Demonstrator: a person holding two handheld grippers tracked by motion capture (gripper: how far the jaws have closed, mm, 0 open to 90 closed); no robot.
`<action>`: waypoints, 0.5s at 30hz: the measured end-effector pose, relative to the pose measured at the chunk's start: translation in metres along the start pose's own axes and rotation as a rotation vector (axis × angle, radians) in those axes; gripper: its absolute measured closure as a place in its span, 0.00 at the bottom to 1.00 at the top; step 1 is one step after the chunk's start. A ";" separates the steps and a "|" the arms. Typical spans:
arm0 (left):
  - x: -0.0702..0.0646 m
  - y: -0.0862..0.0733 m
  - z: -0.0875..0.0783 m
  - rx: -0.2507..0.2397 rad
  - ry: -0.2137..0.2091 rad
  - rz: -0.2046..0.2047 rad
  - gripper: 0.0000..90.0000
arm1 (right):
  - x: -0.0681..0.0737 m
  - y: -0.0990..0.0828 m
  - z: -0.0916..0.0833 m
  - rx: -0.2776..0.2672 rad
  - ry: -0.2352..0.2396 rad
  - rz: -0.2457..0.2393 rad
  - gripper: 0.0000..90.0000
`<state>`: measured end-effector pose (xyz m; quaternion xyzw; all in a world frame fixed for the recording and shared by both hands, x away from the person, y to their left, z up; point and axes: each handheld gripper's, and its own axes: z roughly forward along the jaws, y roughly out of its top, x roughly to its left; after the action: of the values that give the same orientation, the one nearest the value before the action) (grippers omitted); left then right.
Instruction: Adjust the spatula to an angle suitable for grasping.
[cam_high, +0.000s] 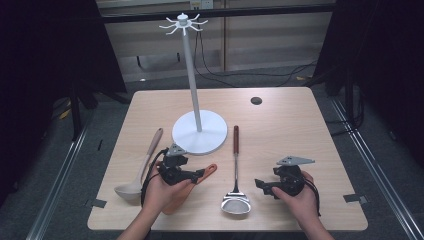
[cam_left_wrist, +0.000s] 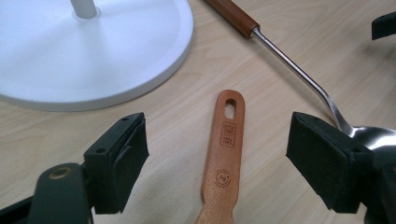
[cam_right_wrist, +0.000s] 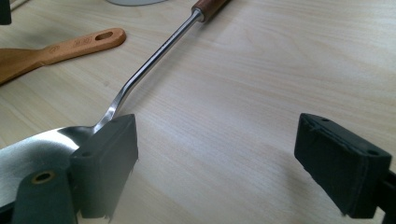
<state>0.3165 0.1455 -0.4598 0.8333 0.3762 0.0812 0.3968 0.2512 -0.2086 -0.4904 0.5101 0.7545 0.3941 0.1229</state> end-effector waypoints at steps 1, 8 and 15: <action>0.000 0.000 0.000 0.000 0.000 0.000 0.23 | 0.000 0.000 0.000 0.000 0.000 0.000 0.15; 0.004 -0.003 -0.007 -0.003 0.014 -0.022 0.22 | 0.006 0.005 0.003 0.010 0.015 -0.017 0.14; 0.007 -0.013 -0.016 0.003 0.030 -0.019 0.21 | 0.015 0.019 0.014 -0.001 0.044 -0.037 0.16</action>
<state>0.3073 0.1648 -0.4594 0.8290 0.3900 0.0897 0.3908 0.2659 -0.1859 -0.4825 0.4870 0.7663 0.4032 0.1138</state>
